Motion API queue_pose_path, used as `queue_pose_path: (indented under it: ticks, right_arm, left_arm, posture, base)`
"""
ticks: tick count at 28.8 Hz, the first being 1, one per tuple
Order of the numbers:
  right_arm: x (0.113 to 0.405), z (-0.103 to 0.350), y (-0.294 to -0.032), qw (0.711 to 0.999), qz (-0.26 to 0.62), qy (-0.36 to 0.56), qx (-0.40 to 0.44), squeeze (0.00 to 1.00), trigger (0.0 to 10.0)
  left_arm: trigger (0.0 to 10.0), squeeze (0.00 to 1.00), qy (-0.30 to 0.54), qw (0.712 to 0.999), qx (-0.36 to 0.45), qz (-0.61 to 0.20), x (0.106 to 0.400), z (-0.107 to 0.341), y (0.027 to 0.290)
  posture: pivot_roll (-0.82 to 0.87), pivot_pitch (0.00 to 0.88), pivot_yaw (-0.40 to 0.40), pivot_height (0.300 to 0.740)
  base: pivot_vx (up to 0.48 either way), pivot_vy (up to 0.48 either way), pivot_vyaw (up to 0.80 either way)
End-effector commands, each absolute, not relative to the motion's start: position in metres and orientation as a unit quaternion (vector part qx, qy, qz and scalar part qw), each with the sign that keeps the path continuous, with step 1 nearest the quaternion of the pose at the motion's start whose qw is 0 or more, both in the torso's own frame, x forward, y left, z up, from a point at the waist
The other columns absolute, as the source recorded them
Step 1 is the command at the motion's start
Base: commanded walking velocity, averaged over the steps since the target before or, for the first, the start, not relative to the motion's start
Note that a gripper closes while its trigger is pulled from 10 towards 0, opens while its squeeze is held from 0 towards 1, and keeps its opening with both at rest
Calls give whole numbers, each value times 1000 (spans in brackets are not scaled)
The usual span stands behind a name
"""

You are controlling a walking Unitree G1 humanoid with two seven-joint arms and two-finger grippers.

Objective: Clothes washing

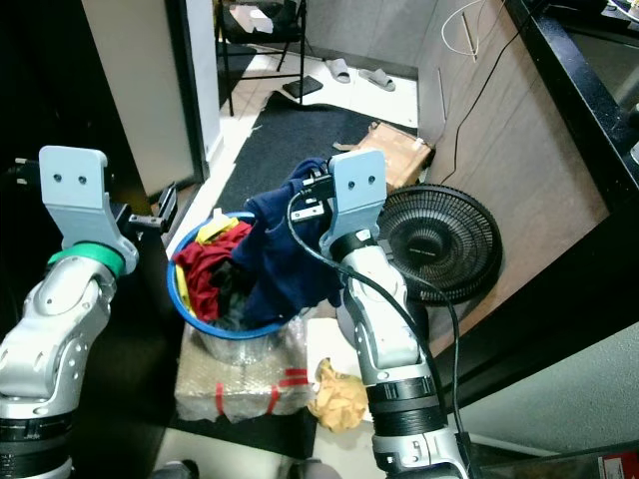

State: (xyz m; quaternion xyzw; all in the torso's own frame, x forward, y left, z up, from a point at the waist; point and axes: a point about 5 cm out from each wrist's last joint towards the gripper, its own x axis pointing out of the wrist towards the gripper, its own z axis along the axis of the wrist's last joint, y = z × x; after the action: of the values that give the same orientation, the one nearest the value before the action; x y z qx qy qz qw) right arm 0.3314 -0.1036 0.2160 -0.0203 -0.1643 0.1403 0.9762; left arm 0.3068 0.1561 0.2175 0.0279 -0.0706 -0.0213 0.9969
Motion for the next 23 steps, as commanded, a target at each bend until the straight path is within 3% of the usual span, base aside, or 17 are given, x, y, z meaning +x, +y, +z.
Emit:
queue_pose_path:
  ticks: [1,19,23]
  right_arm:
    - [329,219,-104,975,139,-174,-21,0,10000]
    - [328,219,-104,976,137,-171,-20,0,10000]
    - [330,218,-104,977,136,-162,-13,0,10000]
  left_arm:
    - [10000,0,-80,996,31,-21,305,221,153]
    - [10000,0,-84,996,32,-19,305,223,151]
    - [10000,0,-83,996,30,-19,305,222,150]
  posture:
    - [51,72,-53,740]
    - [52,77,-52,740]
    - [52,78,-53,740]
  base:
    - [0,0,0]
    - [0,0,0]
    - [0,0,-800]
